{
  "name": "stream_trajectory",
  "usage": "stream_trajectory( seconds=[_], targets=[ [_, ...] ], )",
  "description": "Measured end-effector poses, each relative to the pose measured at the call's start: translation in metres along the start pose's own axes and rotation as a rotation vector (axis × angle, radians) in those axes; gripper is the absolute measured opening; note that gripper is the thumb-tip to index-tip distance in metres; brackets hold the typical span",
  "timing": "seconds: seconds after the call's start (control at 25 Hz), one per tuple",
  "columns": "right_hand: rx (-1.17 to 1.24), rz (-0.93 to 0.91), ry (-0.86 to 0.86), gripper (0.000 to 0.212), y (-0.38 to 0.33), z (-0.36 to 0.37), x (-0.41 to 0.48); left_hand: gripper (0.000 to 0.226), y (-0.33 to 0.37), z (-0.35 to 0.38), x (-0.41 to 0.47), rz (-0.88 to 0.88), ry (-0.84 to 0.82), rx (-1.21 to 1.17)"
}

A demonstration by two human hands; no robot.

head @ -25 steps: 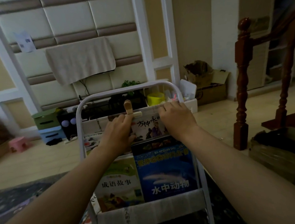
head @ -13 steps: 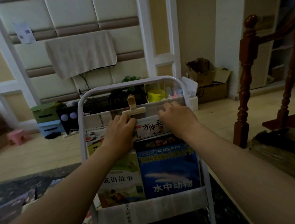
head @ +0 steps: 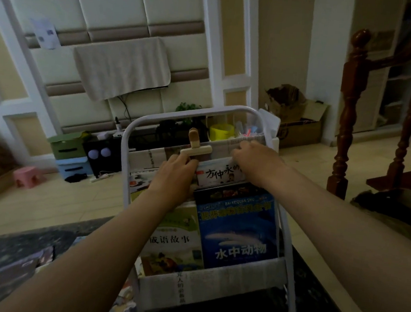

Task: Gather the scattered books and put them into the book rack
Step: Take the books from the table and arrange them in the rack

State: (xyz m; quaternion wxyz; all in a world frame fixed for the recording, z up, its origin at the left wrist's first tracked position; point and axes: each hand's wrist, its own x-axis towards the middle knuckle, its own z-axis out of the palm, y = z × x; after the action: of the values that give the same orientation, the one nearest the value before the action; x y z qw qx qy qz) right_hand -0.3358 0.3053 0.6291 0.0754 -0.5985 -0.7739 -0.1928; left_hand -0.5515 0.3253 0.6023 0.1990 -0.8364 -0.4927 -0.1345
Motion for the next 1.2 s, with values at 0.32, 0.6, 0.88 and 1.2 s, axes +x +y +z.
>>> stream_trajectory(
  seconds=[0.32, 0.6, 0.88, 1.2],
  targets=[
    [0.313, 0.008, 0.047, 0.031, -0.066, -0.05, 0.001, 0.047, -0.058, -0.048, -0.058, -0.108, 0.098, -0.12],
    [0.384, -0.234, 0.091, 0.017, -0.205, -0.069, 0.018, 0.047, -0.129, -0.046, -0.152, -0.292, 0.115, -0.144],
    [0.368, -0.321, -0.125, 0.023, -0.336, 0.003, 0.002, 0.042, -0.18, 0.025, -0.277, -0.491, -0.106, -0.246],
    [0.495, -0.222, -0.57, 0.014, -0.441, 0.102, -0.018, 0.05, -0.188, 0.131, -0.381, -0.73, -0.349, -0.299]
  ],
)
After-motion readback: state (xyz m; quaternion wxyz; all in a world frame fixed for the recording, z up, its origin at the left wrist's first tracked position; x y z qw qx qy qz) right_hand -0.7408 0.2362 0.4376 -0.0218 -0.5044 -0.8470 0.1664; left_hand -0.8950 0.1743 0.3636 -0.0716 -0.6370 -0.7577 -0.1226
